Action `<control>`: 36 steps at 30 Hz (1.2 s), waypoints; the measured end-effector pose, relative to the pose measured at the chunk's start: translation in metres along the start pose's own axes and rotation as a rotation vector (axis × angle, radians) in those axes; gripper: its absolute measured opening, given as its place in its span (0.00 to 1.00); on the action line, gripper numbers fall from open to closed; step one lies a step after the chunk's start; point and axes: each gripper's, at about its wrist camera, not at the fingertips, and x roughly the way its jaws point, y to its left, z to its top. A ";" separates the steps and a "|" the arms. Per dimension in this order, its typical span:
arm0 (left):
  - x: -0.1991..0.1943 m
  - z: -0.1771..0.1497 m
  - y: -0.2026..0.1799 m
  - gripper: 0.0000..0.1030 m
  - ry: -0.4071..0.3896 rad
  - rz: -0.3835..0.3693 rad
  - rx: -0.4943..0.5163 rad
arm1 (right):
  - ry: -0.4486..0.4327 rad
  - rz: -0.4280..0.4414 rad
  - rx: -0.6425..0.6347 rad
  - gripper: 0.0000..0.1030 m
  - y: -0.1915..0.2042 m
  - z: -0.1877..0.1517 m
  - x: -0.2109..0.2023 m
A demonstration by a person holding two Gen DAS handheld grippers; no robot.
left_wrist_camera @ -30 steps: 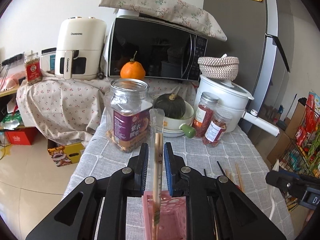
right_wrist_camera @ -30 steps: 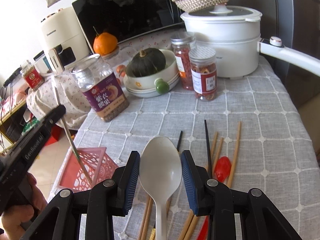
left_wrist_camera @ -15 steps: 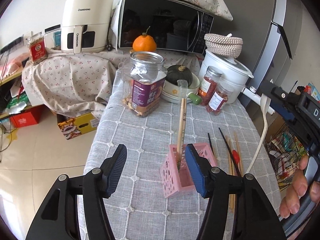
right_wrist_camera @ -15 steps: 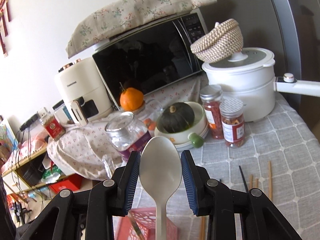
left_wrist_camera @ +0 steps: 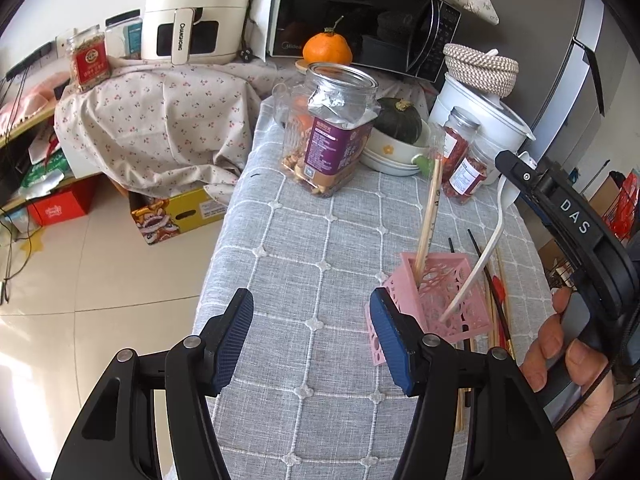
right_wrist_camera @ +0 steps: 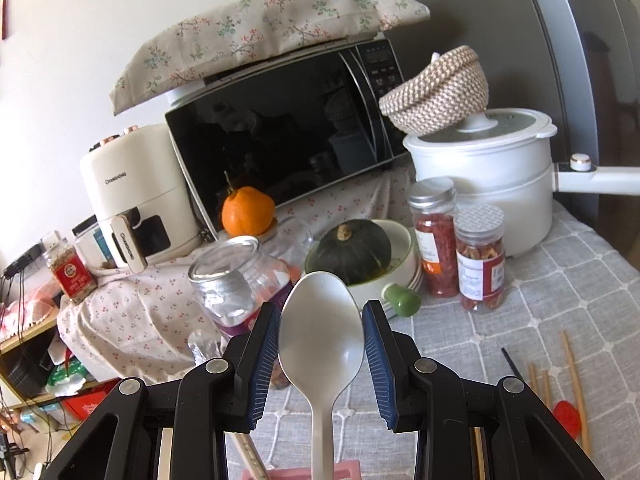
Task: Organize utensils
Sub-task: 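Lower wrapped chopsticks into the pink basket with left tool while right tool drops white spoon in, then move the left tool to a black chopstick and grasp it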
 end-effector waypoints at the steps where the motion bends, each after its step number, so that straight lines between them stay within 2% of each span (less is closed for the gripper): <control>1: 0.000 0.000 -0.002 0.63 0.002 -0.002 0.008 | 0.010 -0.001 0.003 0.39 -0.001 -0.003 0.001; 2: 0.001 0.000 -0.003 0.65 0.006 -0.002 0.017 | 0.019 0.004 0.004 0.39 -0.002 -0.004 0.002; 4: 0.001 -0.001 -0.007 0.67 0.011 -0.002 0.028 | 0.040 0.027 0.005 0.54 -0.004 -0.004 -0.001; 5: 0.000 -0.001 -0.009 0.68 0.013 -0.004 0.032 | 0.047 0.036 0.002 0.57 -0.005 -0.003 -0.003; 8: -0.003 -0.002 -0.015 0.70 0.014 -0.015 0.044 | 0.070 0.042 -0.010 0.58 -0.010 0.003 -0.015; 13: -0.010 -0.007 -0.031 0.73 0.020 -0.036 0.066 | 0.143 0.054 0.021 0.67 -0.033 0.015 -0.039; 27: -0.023 -0.026 -0.111 0.74 0.046 -0.097 0.177 | 0.297 -0.048 0.017 0.77 -0.117 0.020 -0.108; 36: -0.017 -0.038 -0.176 0.74 0.081 -0.132 0.278 | 0.385 -0.131 0.050 0.80 -0.172 0.011 -0.119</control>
